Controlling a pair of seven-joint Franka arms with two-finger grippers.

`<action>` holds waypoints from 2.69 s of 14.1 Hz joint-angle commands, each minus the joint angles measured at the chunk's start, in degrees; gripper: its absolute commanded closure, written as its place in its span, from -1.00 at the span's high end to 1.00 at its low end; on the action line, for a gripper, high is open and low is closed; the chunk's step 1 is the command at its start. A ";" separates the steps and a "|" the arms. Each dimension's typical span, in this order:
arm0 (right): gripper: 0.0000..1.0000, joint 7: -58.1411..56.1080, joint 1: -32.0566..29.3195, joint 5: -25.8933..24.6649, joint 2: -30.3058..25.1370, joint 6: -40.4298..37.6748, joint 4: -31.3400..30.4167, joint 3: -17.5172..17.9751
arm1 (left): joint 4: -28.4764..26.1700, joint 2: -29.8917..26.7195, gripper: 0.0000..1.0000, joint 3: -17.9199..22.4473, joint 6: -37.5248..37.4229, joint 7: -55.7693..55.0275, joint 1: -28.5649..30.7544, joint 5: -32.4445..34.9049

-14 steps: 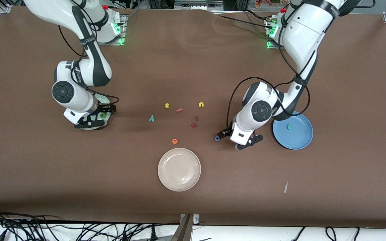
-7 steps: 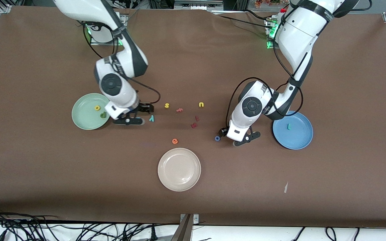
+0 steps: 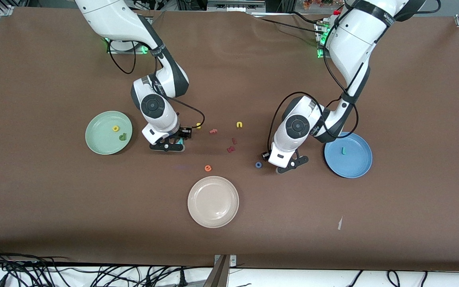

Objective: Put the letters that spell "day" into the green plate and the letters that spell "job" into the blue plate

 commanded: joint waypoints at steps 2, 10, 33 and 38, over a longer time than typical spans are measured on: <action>0.13 1.19 0.17 -0.42 1.11 1.42 0.89 -0.45 | -0.05 0.47 -0.38 0.42 0.48 -0.79 -0.41 4.11; -0.48 0.67 -0.01 -0.50 2.70 4.85 1.24 -0.45 | 1.53 -1.55 -0.66 0.33 -7.14 7.43 1.78 6.48; -0.17 -48.29 -0.53 0.46 -11.28 2.30 -18.97 -27.26 | 6.97 -5.52 1.00 -0.29 -17.45 49.44 11.30 -5.12; 1.00 -47.85 -0.98 0.46 -12.33 -0.32 -16.53 -27.26 | 13.13 -0.77 1.00 -0.29 -17.45 31.76 3.04 -5.12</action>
